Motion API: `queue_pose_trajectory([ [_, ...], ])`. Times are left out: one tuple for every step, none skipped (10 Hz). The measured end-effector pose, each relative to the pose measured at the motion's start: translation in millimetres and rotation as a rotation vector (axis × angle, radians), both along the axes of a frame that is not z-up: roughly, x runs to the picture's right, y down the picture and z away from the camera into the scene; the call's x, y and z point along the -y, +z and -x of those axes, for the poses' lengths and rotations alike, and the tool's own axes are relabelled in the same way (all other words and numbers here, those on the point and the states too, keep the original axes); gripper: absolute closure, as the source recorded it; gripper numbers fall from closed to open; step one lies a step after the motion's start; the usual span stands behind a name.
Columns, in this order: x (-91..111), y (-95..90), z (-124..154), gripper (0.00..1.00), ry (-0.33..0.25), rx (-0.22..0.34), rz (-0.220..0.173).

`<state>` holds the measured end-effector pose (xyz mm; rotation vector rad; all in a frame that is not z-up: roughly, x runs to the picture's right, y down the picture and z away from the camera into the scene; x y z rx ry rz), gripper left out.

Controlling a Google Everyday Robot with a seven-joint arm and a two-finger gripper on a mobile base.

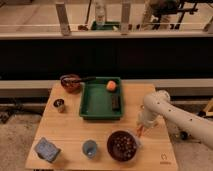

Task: Place pepper in table surface

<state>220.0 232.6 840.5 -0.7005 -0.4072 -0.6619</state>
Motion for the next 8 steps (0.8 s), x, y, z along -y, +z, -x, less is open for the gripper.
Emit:
queue_pose_trajectory([
  [1, 0.0, 1, 1.00, -0.001, 0.002, -0.002],
  [1, 0.0, 2, 1.00, -0.002, 0.003, -0.002],
  [2, -1.6, 0, 1.00, 0.006, -0.008, -0.013],
  [4, -4.0, -2, 1.00, 0.028, -0.016, -0.035],
  [8, -10.9, -10, 1.00, 0.057, -0.019, -0.055],
  [14, -21.6, -17, 1.00, 0.070, -0.031, -0.084],
  [20, -30.6, -21, 1.00, 0.081, -0.042, -0.105],
  [29, -47.6, -30, 1.00, 0.101, -0.067, -0.141],
])
